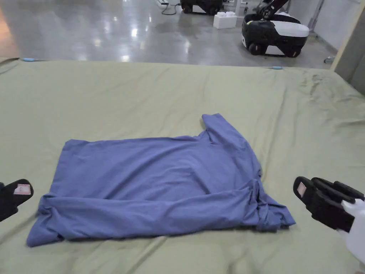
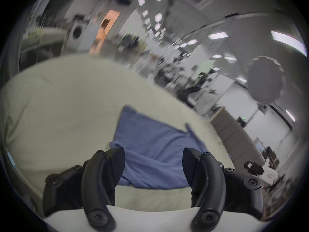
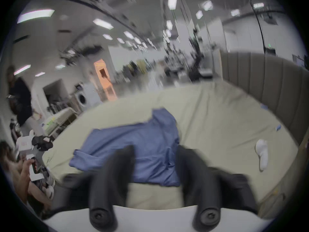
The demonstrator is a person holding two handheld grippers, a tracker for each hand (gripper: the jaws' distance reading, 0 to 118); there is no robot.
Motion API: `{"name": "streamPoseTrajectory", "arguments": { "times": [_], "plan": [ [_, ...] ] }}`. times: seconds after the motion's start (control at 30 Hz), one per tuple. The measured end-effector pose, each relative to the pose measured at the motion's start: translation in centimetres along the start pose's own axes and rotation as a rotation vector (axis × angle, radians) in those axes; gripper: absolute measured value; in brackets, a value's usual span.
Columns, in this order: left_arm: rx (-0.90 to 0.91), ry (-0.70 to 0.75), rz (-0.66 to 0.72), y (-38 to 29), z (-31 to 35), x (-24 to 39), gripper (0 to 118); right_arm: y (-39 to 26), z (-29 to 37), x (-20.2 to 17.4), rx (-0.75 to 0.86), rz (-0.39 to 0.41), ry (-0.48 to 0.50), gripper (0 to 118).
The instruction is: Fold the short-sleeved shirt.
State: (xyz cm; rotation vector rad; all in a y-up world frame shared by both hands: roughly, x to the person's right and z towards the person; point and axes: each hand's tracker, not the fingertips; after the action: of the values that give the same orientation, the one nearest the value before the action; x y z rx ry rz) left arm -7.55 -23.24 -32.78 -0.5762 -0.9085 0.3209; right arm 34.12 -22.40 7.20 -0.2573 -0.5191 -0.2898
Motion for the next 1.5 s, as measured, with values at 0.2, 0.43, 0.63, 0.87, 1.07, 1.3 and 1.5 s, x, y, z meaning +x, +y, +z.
{"name": "streamPoseTrajectory", "arguments": {
  "times": [0.2,0.43,0.63,0.87,1.07,1.3,1.5],
  "plan": [
    [0.061,0.150,-0.263,-4.6,5.9,6.0,0,-2.5,4.2,-3.1,-0.025,0.089,-0.062,7],
    [-0.004,0.141,-0.270,-6.2,5.3,6.7,0,-0.2,-6.4,1.3,-0.145,-0.023,-0.113,80],
    [-0.035,0.112,-0.225,-7.1,5.3,6.2,0,-6.0,-17.9,7.5,-0.661,-0.155,-0.215,74],
    [-0.068,0.110,-0.156,-6.7,4.2,2.7,0,-8.5,-16.6,7.3,-0.674,-0.192,-0.125,17],
    [-0.181,-0.070,0.079,-2.4,-1.7,-0.2,103,-8.5,-16.4,8.0,-0.662,-0.230,-0.095,16],
    [-0.430,0.327,-0.036,-0.7,-12.9,-7.8,103,-8.7,-16.2,7.5,-0.656,-0.227,-0.090,17],
    [-0.624,0.388,-0.088,-5.2,-16.5,-7.0,102,-8.3,-15.9,6.6,-0.660,-0.215,-0.090,16]
  ]
}}
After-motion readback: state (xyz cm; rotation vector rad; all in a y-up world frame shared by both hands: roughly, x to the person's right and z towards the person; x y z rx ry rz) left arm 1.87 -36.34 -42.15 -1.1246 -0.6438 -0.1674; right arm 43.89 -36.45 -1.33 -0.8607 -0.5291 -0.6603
